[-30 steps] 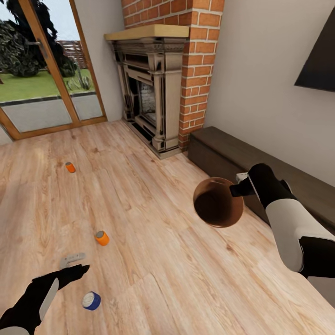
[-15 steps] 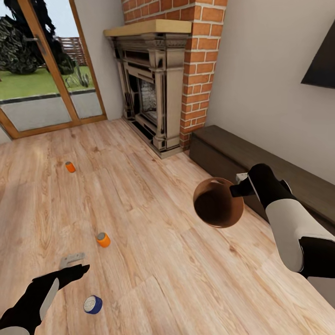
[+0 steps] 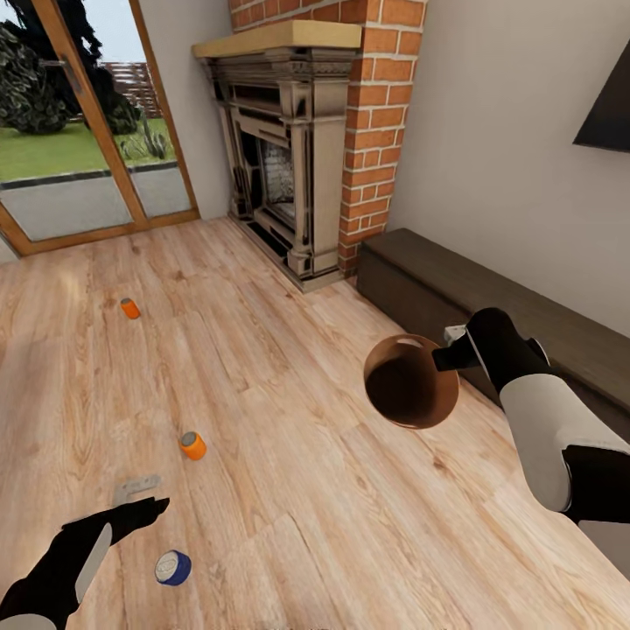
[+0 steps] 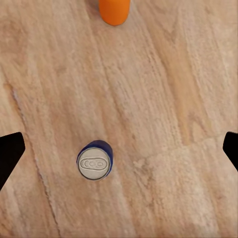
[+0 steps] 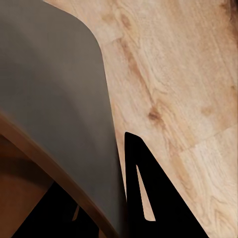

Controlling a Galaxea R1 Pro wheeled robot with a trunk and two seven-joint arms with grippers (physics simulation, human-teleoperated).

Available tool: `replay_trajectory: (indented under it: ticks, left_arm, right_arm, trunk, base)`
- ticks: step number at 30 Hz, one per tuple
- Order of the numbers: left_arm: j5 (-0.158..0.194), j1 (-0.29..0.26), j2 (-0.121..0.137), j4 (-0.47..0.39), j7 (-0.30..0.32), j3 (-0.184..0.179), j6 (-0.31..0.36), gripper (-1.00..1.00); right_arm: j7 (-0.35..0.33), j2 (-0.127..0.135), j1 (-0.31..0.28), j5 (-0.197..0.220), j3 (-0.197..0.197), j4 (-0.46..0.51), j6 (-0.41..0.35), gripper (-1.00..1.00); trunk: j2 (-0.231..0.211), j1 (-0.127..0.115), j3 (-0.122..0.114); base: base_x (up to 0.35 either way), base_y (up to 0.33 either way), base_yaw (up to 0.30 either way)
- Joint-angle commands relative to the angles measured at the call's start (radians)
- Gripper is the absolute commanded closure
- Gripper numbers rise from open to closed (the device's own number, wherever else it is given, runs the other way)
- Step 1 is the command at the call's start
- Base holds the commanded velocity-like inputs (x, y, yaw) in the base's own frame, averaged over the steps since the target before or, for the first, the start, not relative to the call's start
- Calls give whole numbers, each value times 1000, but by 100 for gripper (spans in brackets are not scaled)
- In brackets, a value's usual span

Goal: Put the three can of soda from the living room inside the tash can in the kitchen.

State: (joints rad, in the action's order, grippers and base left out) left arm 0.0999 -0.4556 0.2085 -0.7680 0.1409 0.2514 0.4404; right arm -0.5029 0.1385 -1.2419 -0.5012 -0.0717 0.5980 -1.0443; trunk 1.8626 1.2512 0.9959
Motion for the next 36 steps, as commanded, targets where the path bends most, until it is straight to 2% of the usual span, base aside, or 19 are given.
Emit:
replay_trajectory:
  ticks: [1, 17, 25, 36]
  left_arm:
    - [0, 0, 0, 0, 0, 0, 0, -100]
    - [0, 0, 0, 1, -1, -1, 0, -100]
    - [-1, 0, 0, 1, -1, -1, 0, -100]
    - [-1, 0, 0, 2, 0, -1, -1, -100]
  right_arm:
    - [-3, 0, -1, 16, -1, 0, -3, 100]
    - [-3, 8, -2, 15, 0, 0, -3, 100]
    - [-4, 4, -1, -89, -5, 0, -3, 100]
    - [-4, 6, -1, -101, -5, 0, -3, 100]
  trunk:
    - [7, 4, 4]
    - [119, 65, 72]
    - [175, 96, 106]
    - [252, 138, 153]
  base:
    - [0, 0, 0]
    - [0, 0, 0]
    - [0, 0, 0]
    - [0, 0, 0]
